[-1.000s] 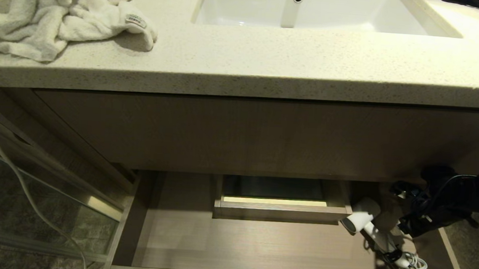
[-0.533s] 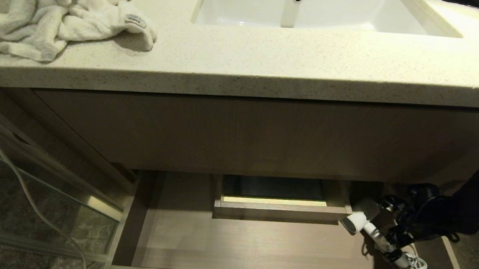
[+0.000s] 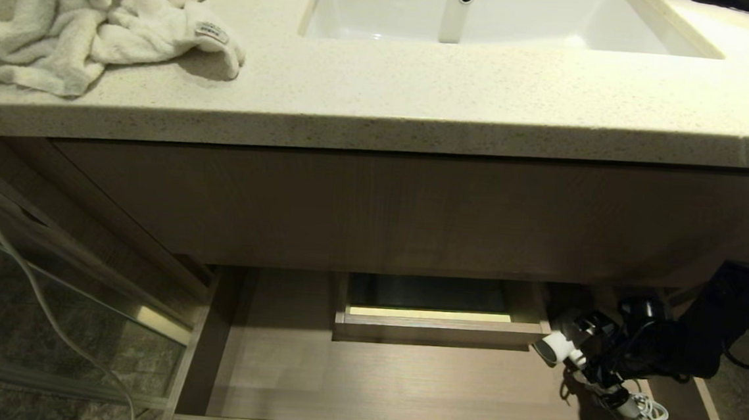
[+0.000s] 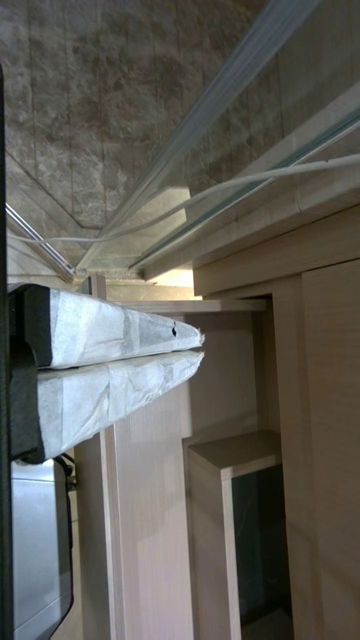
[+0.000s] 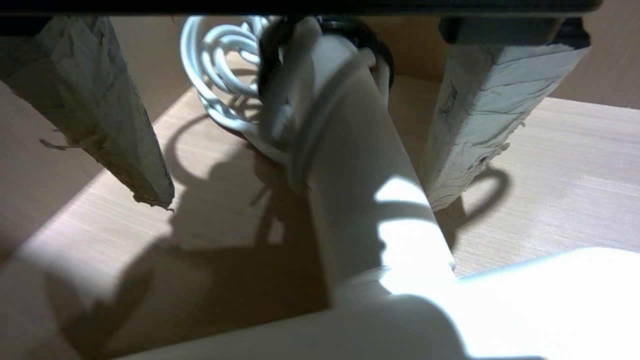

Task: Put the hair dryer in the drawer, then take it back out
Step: Take the hairdryer out

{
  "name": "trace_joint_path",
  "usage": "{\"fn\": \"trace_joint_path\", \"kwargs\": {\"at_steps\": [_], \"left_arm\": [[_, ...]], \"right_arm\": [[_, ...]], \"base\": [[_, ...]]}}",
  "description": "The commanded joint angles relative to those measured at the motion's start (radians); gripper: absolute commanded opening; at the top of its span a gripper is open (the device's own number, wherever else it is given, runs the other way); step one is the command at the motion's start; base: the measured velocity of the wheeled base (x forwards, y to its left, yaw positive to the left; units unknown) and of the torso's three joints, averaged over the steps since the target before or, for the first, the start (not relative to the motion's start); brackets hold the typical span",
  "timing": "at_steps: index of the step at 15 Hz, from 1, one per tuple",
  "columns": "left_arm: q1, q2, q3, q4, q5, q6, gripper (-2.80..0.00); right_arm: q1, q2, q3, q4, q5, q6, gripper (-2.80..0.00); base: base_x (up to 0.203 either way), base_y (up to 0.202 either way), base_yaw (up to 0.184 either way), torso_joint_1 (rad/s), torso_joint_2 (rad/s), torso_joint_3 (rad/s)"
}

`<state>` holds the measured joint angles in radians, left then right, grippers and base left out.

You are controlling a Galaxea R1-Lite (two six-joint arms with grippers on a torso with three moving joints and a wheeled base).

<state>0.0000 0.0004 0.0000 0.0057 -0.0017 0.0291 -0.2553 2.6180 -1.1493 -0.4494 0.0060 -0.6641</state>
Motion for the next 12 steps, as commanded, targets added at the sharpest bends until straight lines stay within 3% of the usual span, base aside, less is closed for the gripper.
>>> {"fn": "trace_joint_path", "kwargs": {"at_steps": [1,7,8,12], "left_arm": [[0.0,0.0,0.002,0.0,0.0,0.0,-2.8],[0.0,0.001,0.002,0.0,0.0,0.0,-2.8],[0.0,0.001,0.001,0.0,0.0,0.0,-2.8],[0.0,0.001,0.002,0.0,0.0,0.0,-2.8]], "right_arm": [[0.001,0.009,-0.024,0.058,0.012,-0.015,0.0],[0.02,0.076,-0.179,0.169,0.039,-0.035,0.0],[0.022,0.082,-0.211,0.202,0.039,-0.035,-2.8],[0.022,0.064,-0.245,0.278,0.039,-0.035,-2.8]], "base": [[0.0,0.0,0.0,0.0,0.0,0.0],[0.0,0.0,0.0,0.0,0.0,0.0],[0.0,0.0,0.0,0.0,0.0,0.0],[0.0,0.0,0.0,0.0,0.0,0.0]]}}
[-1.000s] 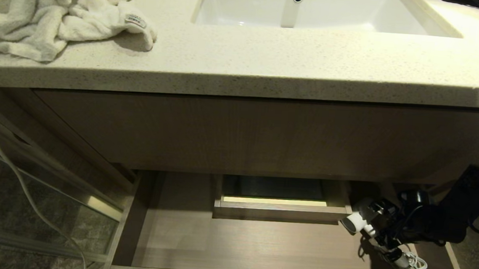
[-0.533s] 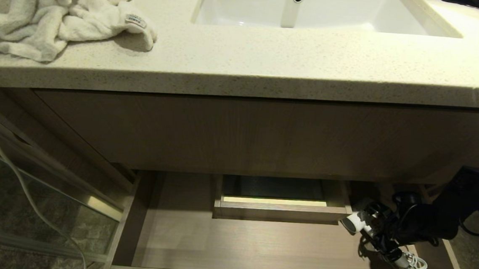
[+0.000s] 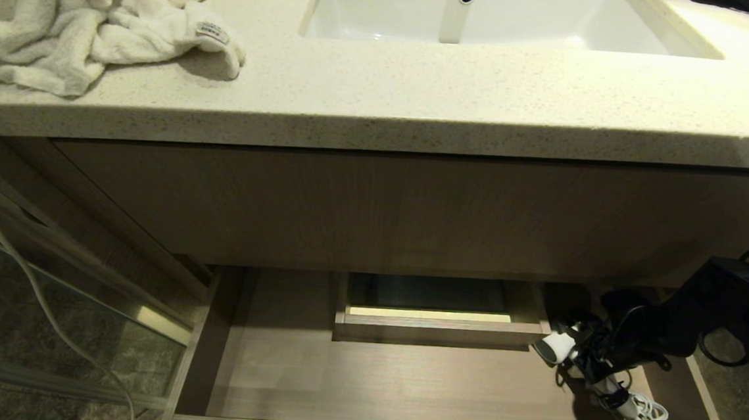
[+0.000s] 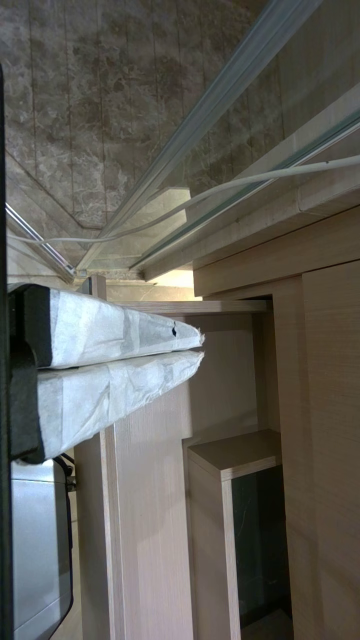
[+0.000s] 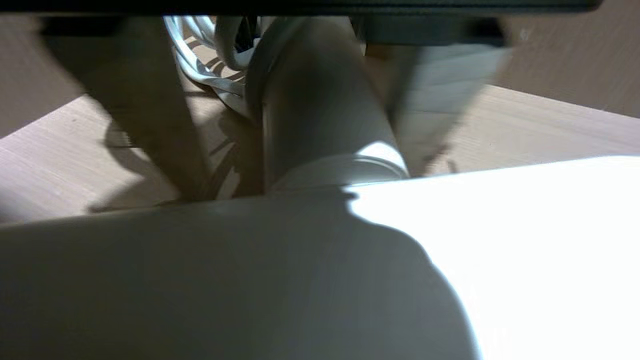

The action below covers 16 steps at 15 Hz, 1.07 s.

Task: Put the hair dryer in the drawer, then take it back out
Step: Take the hairdryer out

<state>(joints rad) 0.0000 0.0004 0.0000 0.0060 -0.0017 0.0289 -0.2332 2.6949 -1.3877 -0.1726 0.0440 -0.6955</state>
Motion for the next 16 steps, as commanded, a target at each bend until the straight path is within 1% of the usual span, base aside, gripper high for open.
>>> {"fn": "trace_joint_path", "kwargs": {"at_steps": [1,4,8,13,16], "left_arm": [[0.0,0.001,0.002,0.0,0.0,0.0,-2.8],[0.0,0.001,0.002,0.0,0.0,0.0,-2.8],[0.0,0.0,0.002,0.0,0.0,0.0,-2.8],[0.0,0.0,0.002,0.0,0.0,0.0,-2.8],[0.0,0.001,0.002,0.0,0.0,0.0,-2.8]], "right_arm": [[0.0,-0.034,-0.008,0.018,0.0,-0.003,-2.8],[0.001,-0.141,-0.008,0.148,0.0,0.003,-2.8],[0.01,-0.24,-0.007,0.272,-0.002,0.023,-2.8],[0.009,-0.255,0.003,0.286,-0.011,0.027,-2.8],[0.009,-0.271,0.068,0.285,-0.032,0.062,-2.8]], "base": [[0.0,0.0,0.0,0.0,0.0,0.0],[0.0,0.0,0.0,0.0,0.0,0.0],[0.0,0.0,0.0,0.0,0.0,0.0],[0.0,0.0,0.0,0.0,0.0,0.0],[0.0,0.0,0.0,0.0,0.0,0.0]]}}
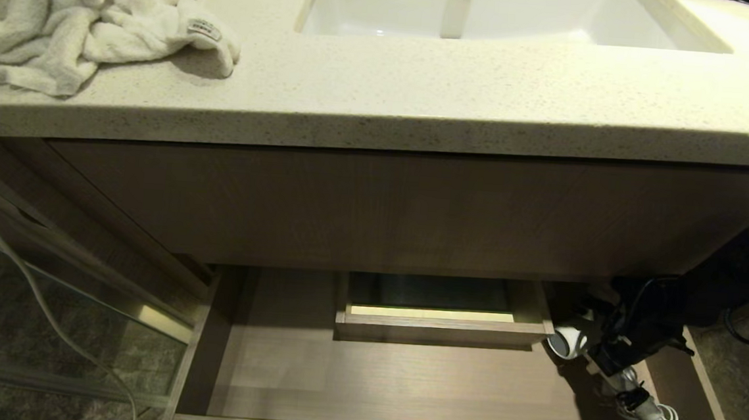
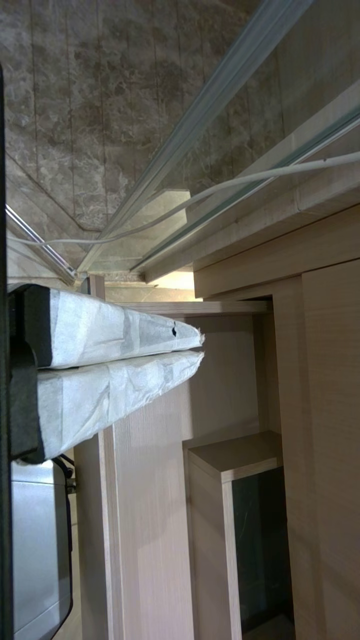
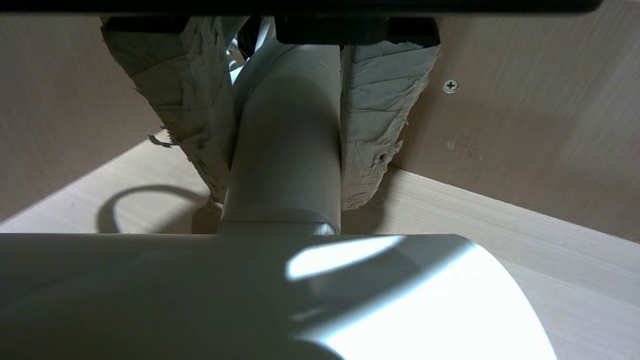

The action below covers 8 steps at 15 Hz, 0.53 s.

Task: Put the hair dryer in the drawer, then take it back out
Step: Take the hairdryer out

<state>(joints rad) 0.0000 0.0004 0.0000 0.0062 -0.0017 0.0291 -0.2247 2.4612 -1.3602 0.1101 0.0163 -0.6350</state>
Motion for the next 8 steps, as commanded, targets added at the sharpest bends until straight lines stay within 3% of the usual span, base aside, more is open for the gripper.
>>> {"fn": "trace_joint_path", "kwargs": {"at_steps": [1,3,8], "left_arm": [[0.0,0.001,0.002,0.0,0.0,0.0,-2.8],[0.0,0.001,0.002,0.0,0.0,0.0,-2.8],[0.0,0.001,0.002,0.0,0.0,0.0,-2.8]], "right_arm": [[0.001,-0.046,0.078,-0.005,-0.008,0.004,-2.8],[0.001,-0.061,0.16,-0.07,-0.011,0.02,-2.8],[0.025,-0.063,0.354,-0.409,-0.039,0.091,-2.8]], "base": [[0.0,0.0,0.0,0.0,0.0,0.0],[0.0,0.0,0.0,0.0,0.0,0.0],[0.0,0.0,0.0,0.0,0.0,0.0]]}}
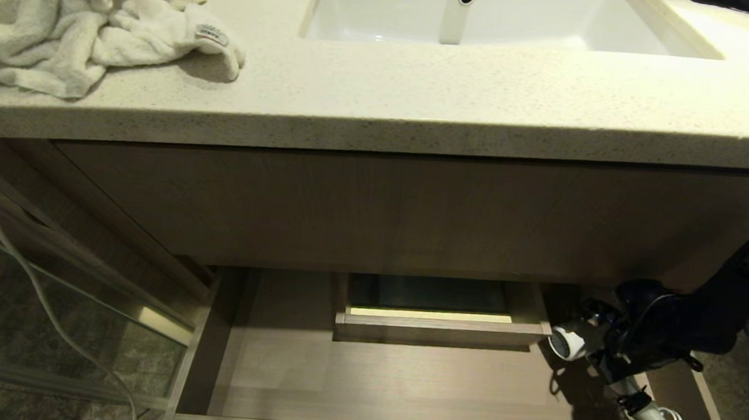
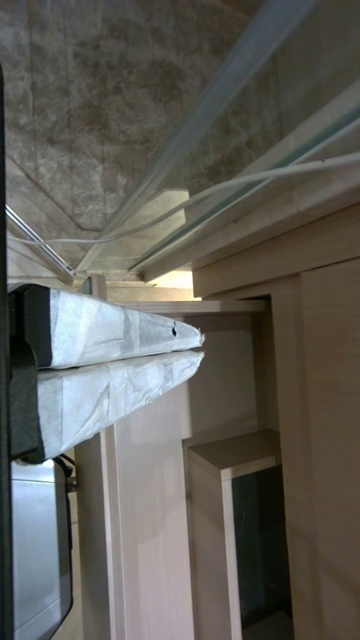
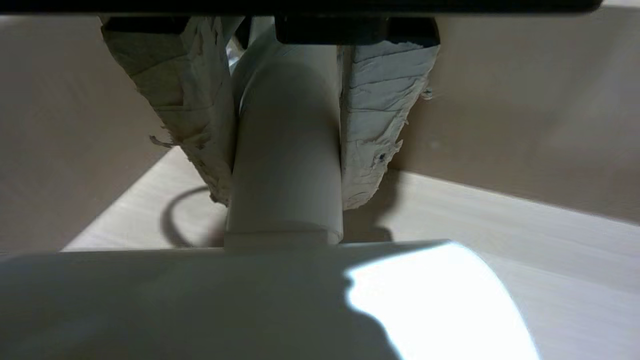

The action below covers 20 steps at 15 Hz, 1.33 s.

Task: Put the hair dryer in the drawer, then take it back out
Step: Take the hairdryer out

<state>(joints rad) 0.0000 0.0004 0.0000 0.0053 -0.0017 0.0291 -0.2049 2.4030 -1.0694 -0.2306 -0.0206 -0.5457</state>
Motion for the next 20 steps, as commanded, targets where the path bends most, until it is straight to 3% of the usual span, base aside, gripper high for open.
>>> {"fn": "trace_joint_path", "kwargs": {"at_steps": [1,9,15,20], "left_arm": [[0.0,0.0,0.002,0.001,0.0,0.0,-2.8],[0.0,0.001,0.002,0.001,0.0,0.0,-2.8],[0.0,0.001,0.002,0.001,0.0,0.0,-2.8],[0.0,0.001,0.002,0.001,0.001,0.0,-2.8]], "right_arm": [[0.006,-0.002,0.108,-0.138,-0.003,0.005,-2.8],[0.007,0.034,0.379,-0.778,-0.001,-0.01,-2.8],[0.007,0.01,0.539,-1.041,-0.002,-0.018,-2.8],[0.006,-0.051,0.809,-1.222,-0.001,-0.022,-2.8]], "base": [[0.0,0.0,0.0,0.0,0.0,0.0],[0.0,0.0,0.0,0.0,0.0,0.0],[0.0,0.0,0.0,0.0,0.0,0.0],[0.0,0.0,0.0,0.0,0.0,0.0]]}}
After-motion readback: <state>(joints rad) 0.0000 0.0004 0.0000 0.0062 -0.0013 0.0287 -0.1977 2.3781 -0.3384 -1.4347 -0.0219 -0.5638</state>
